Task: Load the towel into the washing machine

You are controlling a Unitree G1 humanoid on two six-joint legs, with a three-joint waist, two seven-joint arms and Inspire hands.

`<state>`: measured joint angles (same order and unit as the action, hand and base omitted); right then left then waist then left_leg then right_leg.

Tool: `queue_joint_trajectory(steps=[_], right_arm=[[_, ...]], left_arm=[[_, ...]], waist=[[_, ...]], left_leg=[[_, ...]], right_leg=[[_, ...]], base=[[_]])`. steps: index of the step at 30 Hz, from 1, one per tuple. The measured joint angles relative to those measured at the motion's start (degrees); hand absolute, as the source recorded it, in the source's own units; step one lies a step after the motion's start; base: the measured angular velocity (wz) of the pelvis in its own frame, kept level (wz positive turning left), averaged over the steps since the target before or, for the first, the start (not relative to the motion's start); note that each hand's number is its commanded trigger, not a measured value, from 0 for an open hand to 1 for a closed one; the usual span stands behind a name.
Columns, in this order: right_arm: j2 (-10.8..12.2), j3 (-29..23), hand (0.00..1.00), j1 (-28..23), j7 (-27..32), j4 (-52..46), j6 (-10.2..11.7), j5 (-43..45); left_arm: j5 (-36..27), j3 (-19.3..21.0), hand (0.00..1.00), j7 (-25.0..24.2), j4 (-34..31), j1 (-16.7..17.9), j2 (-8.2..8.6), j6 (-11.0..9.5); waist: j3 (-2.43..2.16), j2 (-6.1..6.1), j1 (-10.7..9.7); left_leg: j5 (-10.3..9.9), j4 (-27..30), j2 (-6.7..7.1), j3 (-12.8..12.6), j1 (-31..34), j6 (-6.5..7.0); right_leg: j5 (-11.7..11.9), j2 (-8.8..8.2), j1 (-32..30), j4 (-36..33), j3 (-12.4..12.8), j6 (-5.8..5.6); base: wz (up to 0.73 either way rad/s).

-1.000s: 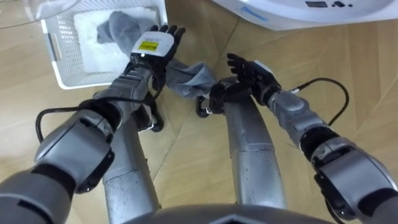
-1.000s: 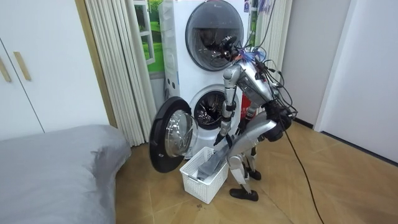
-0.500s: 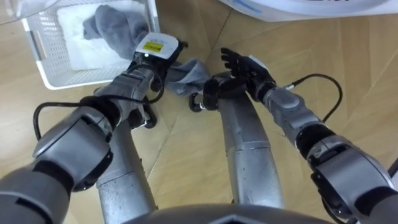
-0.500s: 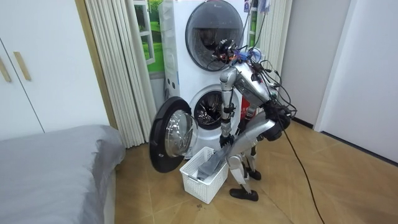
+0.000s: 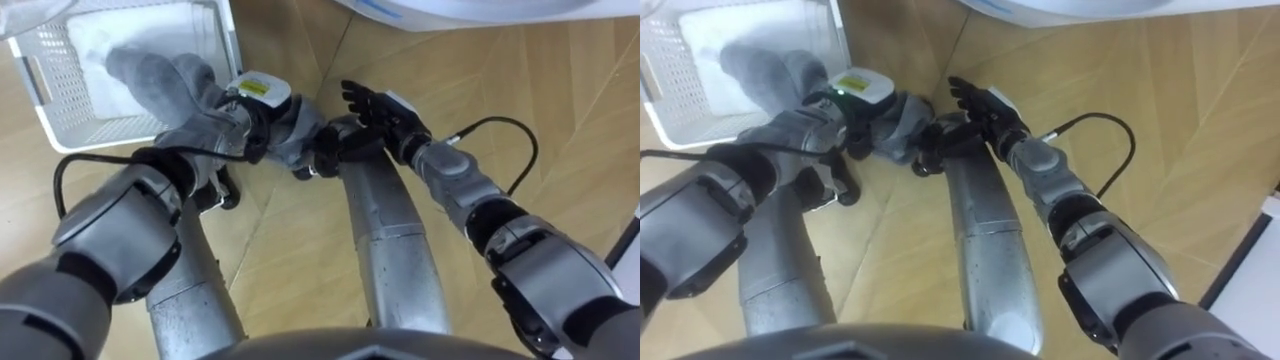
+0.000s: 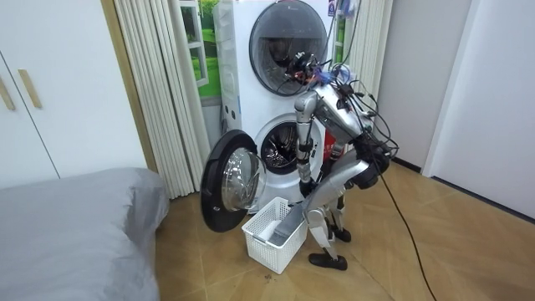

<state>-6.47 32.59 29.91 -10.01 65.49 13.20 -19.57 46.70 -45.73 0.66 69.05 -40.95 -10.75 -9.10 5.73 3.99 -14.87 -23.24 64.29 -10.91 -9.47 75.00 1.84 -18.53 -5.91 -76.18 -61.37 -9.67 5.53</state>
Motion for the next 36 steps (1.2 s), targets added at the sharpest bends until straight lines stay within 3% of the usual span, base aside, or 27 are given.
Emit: queue_joint_trajectory(steps=[9, 15, 20, 26, 29, 33, 36], right_arm=[[0.15, 1.16, 0.00, -2.46, 0.74, 2.17, -0.17, -3.07], [-0.10, -0.13, 0.00, -4.70, 0.23, 3.91, -0.37, -2.29], [-0.99, -0.09, 0.00, -5.72, -0.82, 3.95, -0.80, -2.74], [-1.75, -1.50, 0.00, -5.74, -1.58, 5.05, -0.84, -2.89], [-2.97, -1.98, 0.00, -6.32, -1.77, 4.84, -0.85, -3.09], [-3.04, -2.87, 0.00, -7.17, -2.66, 4.49, -0.95, -0.59], [-2.86, -3.00, 0.00, -7.88, -2.89, 3.34, -0.92, -0.26]], left_arm=[[0.09, 0.07, 1.00, 1.41, 0.08, 2.78, 1.24, -0.21], [-0.07, 2.45, 1.00, 2.53, 0.14, 4.65, 2.26, -1.45], [-2.60, 4.10, 1.00, 5.84, -0.08, 5.66, 1.99, -2.51], [-12.44, 8.27, 1.00, 9.28, -2.46, 7.62, 0.11, -2.96], [-20.42, 10.51, 1.00, 10.02, -5.51, 8.28, -0.57, -3.13], [-36.67, 15.52, 1.00, 8.58, -9.01, 10.04, 0.22, -4.84], [-49.81, 16.22, 1.00, 5.14, -13.40, 12.51, 0.62, -5.00]], waist=[[-0.30, -0.14, 1.68], [-0.45, -0.47, 3.83], [-0.64, -1.37, 6.16], [-0.78, -2.60, 7.59], [-0.77, -2.78, 8.55], [-0.77, -2.79, 9.89], [-0.78, -2.82, 10.35]], left_leg=[[0.84, -4.23, 0.71, -0.07, -7.25, -0.24], [2.15, -9.91, 2.43, -0.05, -14.81, -0.52], [2.35, -12.52, 2.76, -0.04, -19.55, -0.53], [3.57, -16.66, 4.37, -0.18, -25.28, -0.36], [4.30, -18.26, 4.83, -0.30, -26.48, -0.17], [4.62, -19.18, 4.73, -0.61, -27.69, -0.17], [4.66, -19.21, 4.71, -0.52, -27.78, -0.22]], right_leg=[[0.73, -0.09, 7.51, 4.29, -0.51, -0.38], [1.23, -0.58, 15.13, 9.03, -0.97, -1.06], [1.46, -0.54, 20.15, 11.85, -1.41, -1.47], [1.68, -1.54, 25.59, 14.61, -1.63, -2.19], [1.69, -2.20, 26.59, 15.32, -1.78, -2.43], [1.85, -2.12, 27.74, 16.16, -1.82, -2.47], [1.85, -2.14, 27.98, 16.37, -2.09, -2.47]], base=[[0.01], [0.10], [0.02], [0.11], [0.11], [0.00], [0.01]])
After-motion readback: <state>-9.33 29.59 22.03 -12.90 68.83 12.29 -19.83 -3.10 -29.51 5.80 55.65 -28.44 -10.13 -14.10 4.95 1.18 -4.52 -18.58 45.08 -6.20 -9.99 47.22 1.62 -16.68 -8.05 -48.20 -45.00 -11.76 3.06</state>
